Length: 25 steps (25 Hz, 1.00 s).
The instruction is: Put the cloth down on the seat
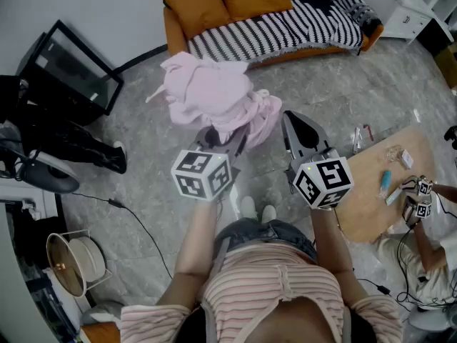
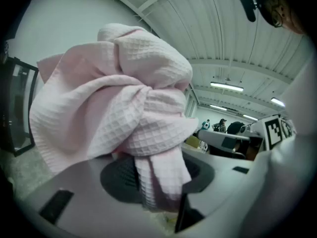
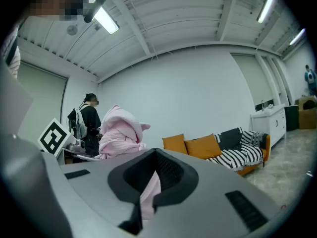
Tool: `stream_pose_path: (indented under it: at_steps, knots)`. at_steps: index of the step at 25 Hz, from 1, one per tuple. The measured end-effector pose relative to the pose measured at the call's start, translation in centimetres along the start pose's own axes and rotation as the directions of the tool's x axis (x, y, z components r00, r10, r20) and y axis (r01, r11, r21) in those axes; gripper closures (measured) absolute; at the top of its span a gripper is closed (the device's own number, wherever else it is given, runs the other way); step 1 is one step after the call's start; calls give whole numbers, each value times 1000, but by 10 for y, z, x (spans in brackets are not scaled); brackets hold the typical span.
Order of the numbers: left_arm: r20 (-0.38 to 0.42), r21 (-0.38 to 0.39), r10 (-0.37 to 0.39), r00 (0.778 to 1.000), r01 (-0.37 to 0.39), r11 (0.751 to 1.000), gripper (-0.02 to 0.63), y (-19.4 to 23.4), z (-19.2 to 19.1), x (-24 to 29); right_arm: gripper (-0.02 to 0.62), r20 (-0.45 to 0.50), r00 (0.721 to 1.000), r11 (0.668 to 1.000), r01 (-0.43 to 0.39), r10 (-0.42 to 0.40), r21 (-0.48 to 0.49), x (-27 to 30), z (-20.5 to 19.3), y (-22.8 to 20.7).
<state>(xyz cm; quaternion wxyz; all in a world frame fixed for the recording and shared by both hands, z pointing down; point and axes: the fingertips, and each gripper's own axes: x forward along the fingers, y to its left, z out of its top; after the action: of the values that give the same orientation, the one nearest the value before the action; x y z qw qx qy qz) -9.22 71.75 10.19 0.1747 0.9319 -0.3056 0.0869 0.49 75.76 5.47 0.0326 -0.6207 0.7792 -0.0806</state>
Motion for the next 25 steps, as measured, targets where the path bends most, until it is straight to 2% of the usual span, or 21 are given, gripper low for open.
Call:
stream_pose_path:
  at_steps: [6, 10, 16, 25]
  knots:
    - [-1, -18, -9, 1000, 9, 1000, 443, 3, -4, 1, 588, -10, 1000, 1000, 16, -16, -2, 4, -3, -4]
    - [3, -13, -8, 1000, 8, 1000, 443, 5, -6, -5, 588, -13, 1000, 1000, -2, 2, 10, 9, -7, -5]
    - [6, -39, -11, 1000, 11, 999, 443, 34, 0, -47, 588, -55, 998, 1000, -27, 28, 8, 24, -5, 33]
    - [14, -70, 21, 1000, -20, 997, 443, 57, -7, -35, 588, -89, 996, 999, 10, -6, 46, 35, -17, 3]
